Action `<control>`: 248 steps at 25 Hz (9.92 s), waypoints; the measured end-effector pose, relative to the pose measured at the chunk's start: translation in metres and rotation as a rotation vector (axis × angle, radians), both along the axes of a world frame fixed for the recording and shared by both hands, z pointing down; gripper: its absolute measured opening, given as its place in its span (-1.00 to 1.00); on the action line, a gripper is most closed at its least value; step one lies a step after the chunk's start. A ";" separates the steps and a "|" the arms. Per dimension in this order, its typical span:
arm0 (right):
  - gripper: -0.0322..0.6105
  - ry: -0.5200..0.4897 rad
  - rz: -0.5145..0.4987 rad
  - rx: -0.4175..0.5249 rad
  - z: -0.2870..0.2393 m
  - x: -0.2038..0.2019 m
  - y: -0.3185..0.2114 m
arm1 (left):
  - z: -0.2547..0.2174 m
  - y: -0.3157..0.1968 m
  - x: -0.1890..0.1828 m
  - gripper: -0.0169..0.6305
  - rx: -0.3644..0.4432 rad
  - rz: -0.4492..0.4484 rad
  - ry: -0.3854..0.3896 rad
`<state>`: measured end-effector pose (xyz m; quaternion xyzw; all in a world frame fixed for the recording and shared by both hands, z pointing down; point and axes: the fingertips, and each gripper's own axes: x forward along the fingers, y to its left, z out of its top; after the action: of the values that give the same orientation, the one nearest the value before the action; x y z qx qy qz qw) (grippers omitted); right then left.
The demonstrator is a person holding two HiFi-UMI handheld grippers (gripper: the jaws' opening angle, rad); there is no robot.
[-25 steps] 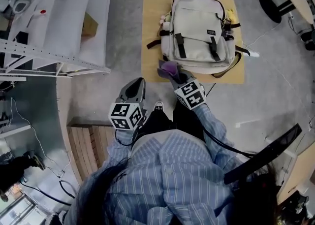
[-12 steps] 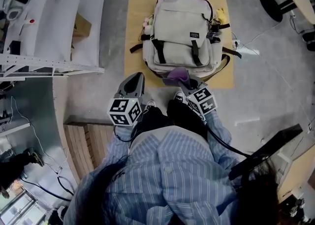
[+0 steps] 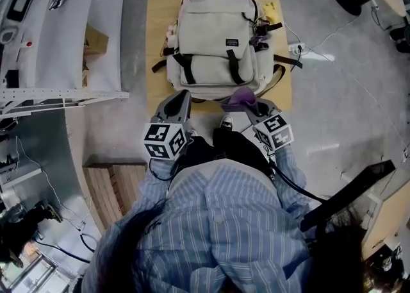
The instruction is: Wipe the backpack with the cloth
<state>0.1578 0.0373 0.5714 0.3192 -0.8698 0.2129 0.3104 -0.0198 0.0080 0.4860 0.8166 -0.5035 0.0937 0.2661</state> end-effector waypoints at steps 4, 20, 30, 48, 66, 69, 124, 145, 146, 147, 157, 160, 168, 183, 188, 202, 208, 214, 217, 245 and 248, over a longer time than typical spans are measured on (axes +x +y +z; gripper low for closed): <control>-0.77 0.016 0.057 0.002 0.002 0.030 -0.004 | 0.002 -0.005 0.016 -0.91 -0.003 0.023 -0.001; -0.77 0.068 0.267 0.027 -0.002 0.140 -0.035 | -0.001 -0.013 0.057 -0.91 0.010 0.053 -0.012; -0.77 0.140 0.136 0.045 -0.001 0.132 -0.063 | -0.005 -0.004 0.057 -0.91 0.000 0.065 -0.023; -0.77 0.217 0.132 0.060 -0.013 0.134 -0.161 | -0.022 -0.092 0.060 -0.91 0.036 0.179 -0.016; -0.77 0.308 0.075 0.071 -0.012 0.125 -0.298 | -0.019 -0.145 0.026 -0.91 0.003 0.140 0.003; -0.77 0.309 0.080 0.071 -0.012 0.123 -0.321 | -0.016 -0.148 0.019 -0.91 -0.003 0.128 0.003; -0.77 0.415 -0.035 0.159 -0.036 -0.012 -0.484 | 0.004 -0.150 -0.039 -0.91 -0.030 -0.018 0.067; -0.77 0.480 -0.363 0.236 -0.031 -0.183 -0.467 | 0.020 -0.116 -0.110 -0.91 -0.038 -0.171 0.090; -0.77 0.488 -0.388 0.240 -0.029 -0.192 -0.463 | 0.020 -0.115 -0.113 -0.91 -0.037 -0.177 0.089; -0.77 0.490 -0.412 0.244 -0.028 -0.202 -0.459 | 0.019 -0.113 -0.116 -0.91 -0.035 -0.183 0.088; -0.77 0.497 -0.543 0.234 -0.011 -0.264 -0.439 | 0.031 -0.091 -0.152 -0.91 -0.051 -0.295 0.088; -0.77 0.517 -0.541 0.230 -0.008 -0.263 -0.435 | 0.034 -0.086 -0.160 -0.91 -0.053 -0.322 0.087; -0.77 0.473 -0.591 0.193 -0.001 -0.271 -0.388 | 0.034 -0.084 -0.165 -0.91 -0.044 -0.342 0.082; -0.77 0.415 -0.719 0.178 -0.006 -0.275 -0.291 | 0.026 -0.064 -0.139 -0.91 -0.035 -0.327 0.075; -0.77 0.388 -0.751 0.174 -0.009 -0.275 -0.257 | 0.025 -0.048 -0.132 -0.91 -0.036 -0.343 0.076; -0.77 0.304 -0.818 0.144 -0.020 -0.268 -0.150 | 0.023 -0.005 -0.123 -0.91 -0.031 -0.381 0.059; -0.77 0.251 -0.855 0.106 -0.020 -0.261 -0.097 | 0.021 0.010 -0.111 -0.91 -0.029 -0.369 0.053; -0.77 0.213 -0.873 0.068 -0.016 -0.249 -0.047 | 0.020 0.027 -0.103 -0.91 -0.033 -0.369 0.048; -0.77 0.181 -0.863 0.035 -0.018 -0.244 -0.025 | 0.022 0.037 -0.101 -0.91 -0.037 -0.372 0.043; -0.77 0.025 -0.467 -0.019 -0.053 -0.155 -0.051 | 0.012 0.050 -0.042 -0.91 -0.017 -0.253 0.014; -0.77 0.030 -0.400 -0.021 -0.052 -0.125 -0.061 | 0.014 0.043 -0.027 -0.91 -0.019 -0.215 0.014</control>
<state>0.0326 -0.0237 0.5190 0.1399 -0.9089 0.1511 0.3626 -0.0472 0.0508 0.5004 0.7559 -0.5856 0.0638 0.2858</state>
